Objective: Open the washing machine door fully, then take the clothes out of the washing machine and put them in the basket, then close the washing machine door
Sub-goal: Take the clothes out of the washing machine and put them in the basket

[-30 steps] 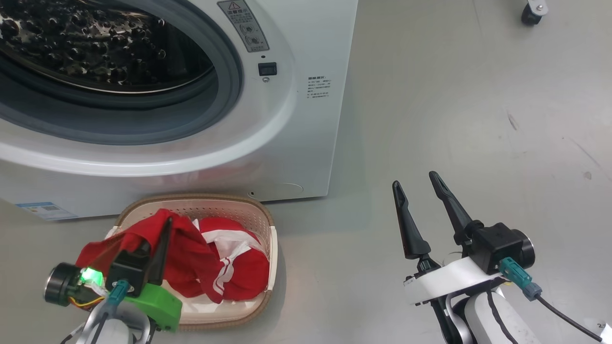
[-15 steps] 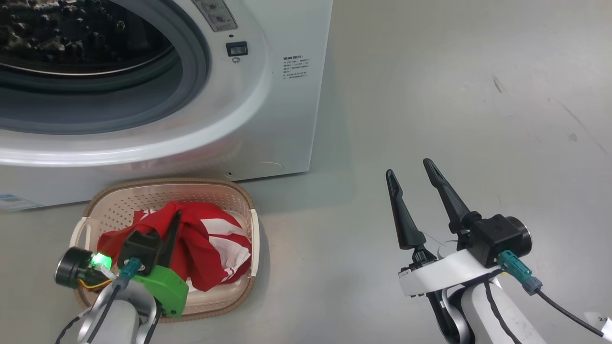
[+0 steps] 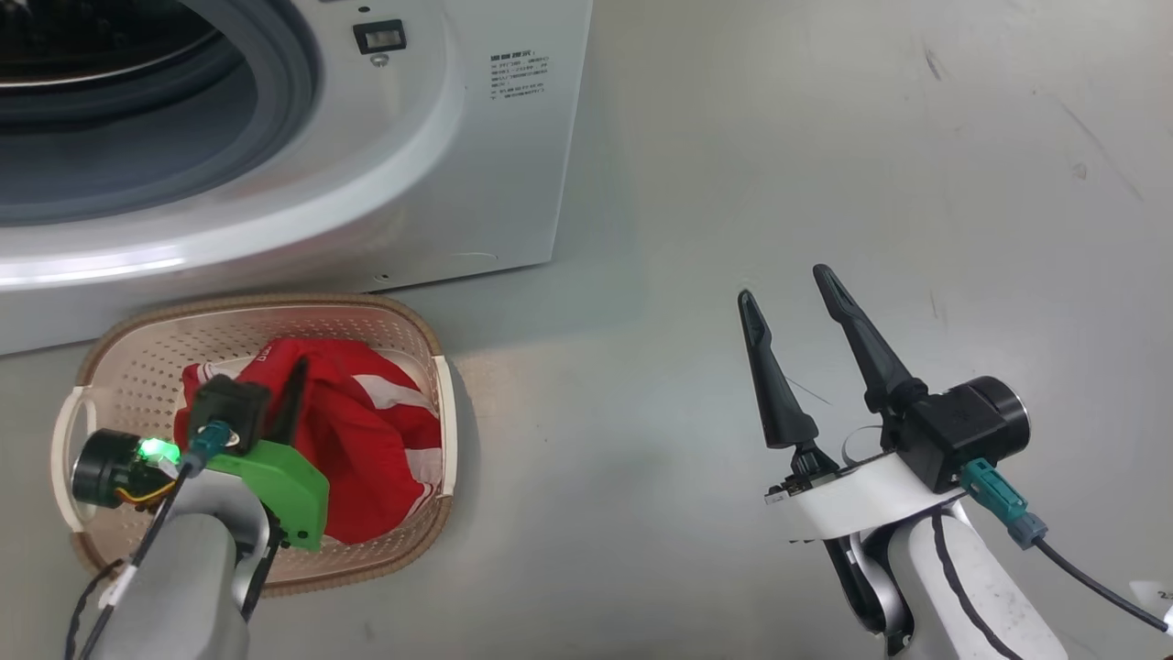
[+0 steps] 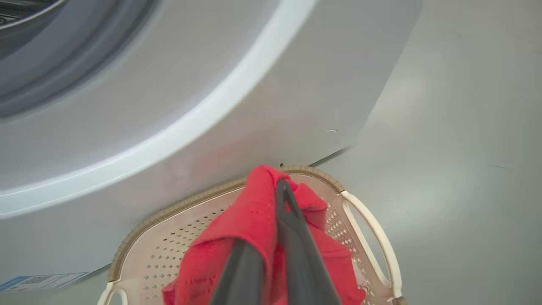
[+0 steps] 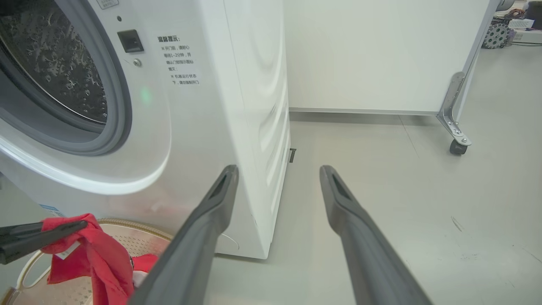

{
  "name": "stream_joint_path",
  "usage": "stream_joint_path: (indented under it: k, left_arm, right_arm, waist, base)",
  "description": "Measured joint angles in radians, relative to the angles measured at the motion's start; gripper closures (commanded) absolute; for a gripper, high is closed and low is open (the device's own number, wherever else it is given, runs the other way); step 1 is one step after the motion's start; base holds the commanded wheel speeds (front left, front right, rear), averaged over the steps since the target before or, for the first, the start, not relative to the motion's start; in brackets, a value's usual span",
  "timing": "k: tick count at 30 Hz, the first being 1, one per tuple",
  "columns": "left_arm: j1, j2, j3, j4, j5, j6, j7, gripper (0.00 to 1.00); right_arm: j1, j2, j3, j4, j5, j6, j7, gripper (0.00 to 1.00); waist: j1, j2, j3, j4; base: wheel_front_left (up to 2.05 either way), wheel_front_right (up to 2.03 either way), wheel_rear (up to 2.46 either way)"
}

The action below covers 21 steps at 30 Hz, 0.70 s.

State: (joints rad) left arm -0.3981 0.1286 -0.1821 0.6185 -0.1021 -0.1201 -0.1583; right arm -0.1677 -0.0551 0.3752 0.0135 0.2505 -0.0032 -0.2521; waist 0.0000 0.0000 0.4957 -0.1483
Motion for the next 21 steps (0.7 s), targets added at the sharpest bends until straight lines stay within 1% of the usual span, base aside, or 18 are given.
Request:
stream_joint_path:
  k: [1, 3, 8, 10, 17, 19, 21]
  left_arm:
    - [0.0, 0.0, 0.0, 0.0, 0.0, 0.0, 0.0, 1.0]
    - [-0.032, -0.001, 0.029, 0.048, -0.026, 0.0, 0.0, 1.0]
    - [-0.066, -0.013, 0.077, 0.127, -0.066, 0.002, 0.001, 1.0]
    - [-0.082, -0.015, 0.099, 0.156, -0.082, 0.013, 0.003, 1.0]
    - [-0.138, -0.009, 0.159, 0.251, -0.129, 0.032, 0.004, 1.0]
    - [-0.143, -0.01, 0.184, 0.269, -0.151, 0.044, -0.002, 1.0]
    - [-0.148, -0.01, 0.189, 0.277, -0.16, 0.045, -0.004, 1.0]
  right_arm:
    - [0.0, 0.0, 0.0, 0.0, 0.0, 0.0, 0.0, 0.0]
    - [-0.009, -0.003, -0.013, -0.009, -0.009, -0.01, 0.0, 0.0]
    - [-0.01, -0.025, -0.023, -0.016, -0.032, -0.019, 0.0, 0.0]
    - [-0.014, -0.032, -0.026, -0.021, -0.039, -0.026, 0.0, 0.0]
    - [-0.031, -0.041, -0.017, -0.035, -0.061, -0.026, 0.0, 0.0]
    - [-0.032, -0.041, -0.015, -0.035, -0.064, -0.026, 0.0, 0.0]
    - [-0.032, -0.041, -0.015, -0.035, -0.067, -0.027, 0.0, 0.0]
  waist:
    - [0.0, 0.0, 0.0, 0.0]
    - [0.0, 0.0, 0.028, -0.004]
    - [0.0001, 0.0, 0.068, 0.001]
    - [0.0001, 0.0, 0.08, 0.007]
    - [0.0001, 0.0, 0.12, 0.026]
    - [0.0001, 0.0, 0.129, 0.03]
    - [0.0001, 0.0, 0.132, 0.031]
  base:
    - [0.0, 0.0, 0.0]
    - [0.0, 0.0, 0.0]
    - [0.0, 0.0, 0.0]
    - [0.0, 0.0, 0.0]
    - [0.0, 0.0, 0.0]
    - [0.0, 0.0, 0.0]
    - [0.0, 0.0, 0.0]
